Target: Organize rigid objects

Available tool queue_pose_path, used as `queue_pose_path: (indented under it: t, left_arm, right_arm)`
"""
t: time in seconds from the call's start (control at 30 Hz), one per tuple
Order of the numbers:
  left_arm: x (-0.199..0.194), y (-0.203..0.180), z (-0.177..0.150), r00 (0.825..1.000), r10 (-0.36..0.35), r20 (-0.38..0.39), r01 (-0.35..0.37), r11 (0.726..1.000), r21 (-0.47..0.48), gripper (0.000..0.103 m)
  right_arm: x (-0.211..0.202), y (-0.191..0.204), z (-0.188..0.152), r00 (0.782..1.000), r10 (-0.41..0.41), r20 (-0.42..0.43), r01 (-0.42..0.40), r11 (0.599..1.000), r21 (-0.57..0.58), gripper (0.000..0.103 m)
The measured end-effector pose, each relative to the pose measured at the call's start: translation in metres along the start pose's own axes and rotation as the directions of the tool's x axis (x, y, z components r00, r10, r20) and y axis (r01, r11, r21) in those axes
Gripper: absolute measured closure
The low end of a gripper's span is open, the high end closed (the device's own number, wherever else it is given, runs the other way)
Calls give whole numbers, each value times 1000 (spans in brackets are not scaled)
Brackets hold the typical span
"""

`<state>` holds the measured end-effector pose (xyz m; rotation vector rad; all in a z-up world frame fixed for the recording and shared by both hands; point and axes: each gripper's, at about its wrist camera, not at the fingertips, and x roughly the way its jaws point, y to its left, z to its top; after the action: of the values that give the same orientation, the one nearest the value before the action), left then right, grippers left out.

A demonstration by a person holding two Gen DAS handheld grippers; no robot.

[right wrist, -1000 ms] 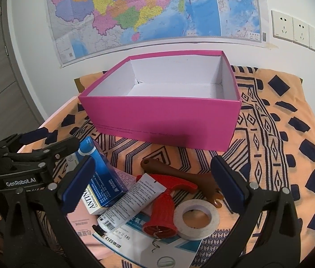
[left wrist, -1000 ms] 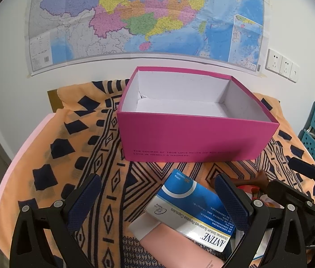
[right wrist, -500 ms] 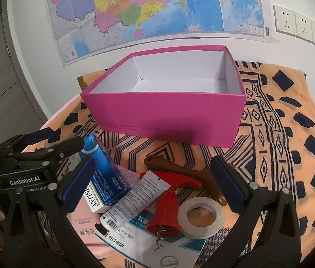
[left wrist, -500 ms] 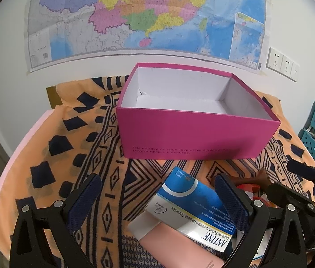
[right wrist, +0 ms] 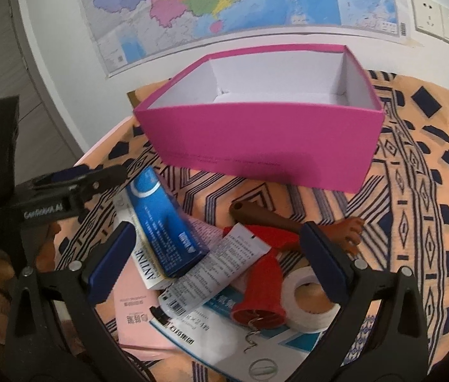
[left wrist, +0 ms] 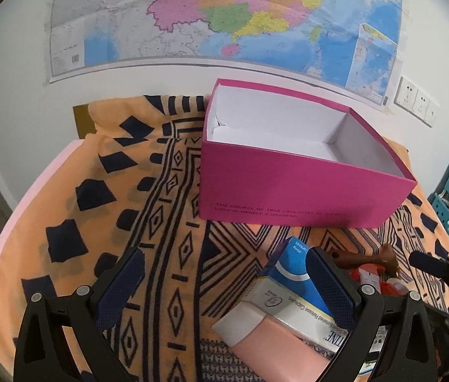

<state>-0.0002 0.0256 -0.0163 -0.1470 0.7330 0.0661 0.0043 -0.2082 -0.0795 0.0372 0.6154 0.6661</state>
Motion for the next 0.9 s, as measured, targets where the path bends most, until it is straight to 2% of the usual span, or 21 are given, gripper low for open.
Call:
queue_pose_path:
  t: [0.07,0.17,0.23,0.27,0.33,0.5,0.63,0.9]
  left_arm:
    - [0,-2,-1,1000,-10,1,10,1000,17,0]
    - [0,-8,-2,999,-47,4,47,997,55,1]
    - [0,-12,-3,998,-60,2,59,996,72,3]
    - [1,-14,-3,998,-65,-1,65,995,78,5]
    - [2,-16,-4,996,-87,-8,88,993,84,12]
    - [10,-17,-7,994,-104,-45,108,990,96,41]
    - [13,-12,-7,989,-136,-52,139,987,74,47]
    - [13,-10,-7,984,-161,-73,167,983,80,51]
  right_arm:
    - [2,3,-3,1000,11,-13,-11,1000,-10,2]
    - [3,4,-6,999,30,-33,-31,999,-11,12]
    - [4,4,-7,997,57,-51,-57,998,-8,22]
    - [5,6,-8,996,68,-63,-69,998,-15,23]
    - [5,10,-10,994,82,-71,-85,996,-34,31]
    - [5,22,-12,985,138,-103,-146,987,-73,48]
    - [10,28,-14,978,155,-137,-170,981,-98,67]
    - [22,22,-10,976,153,-158,-163,985,-54,68]
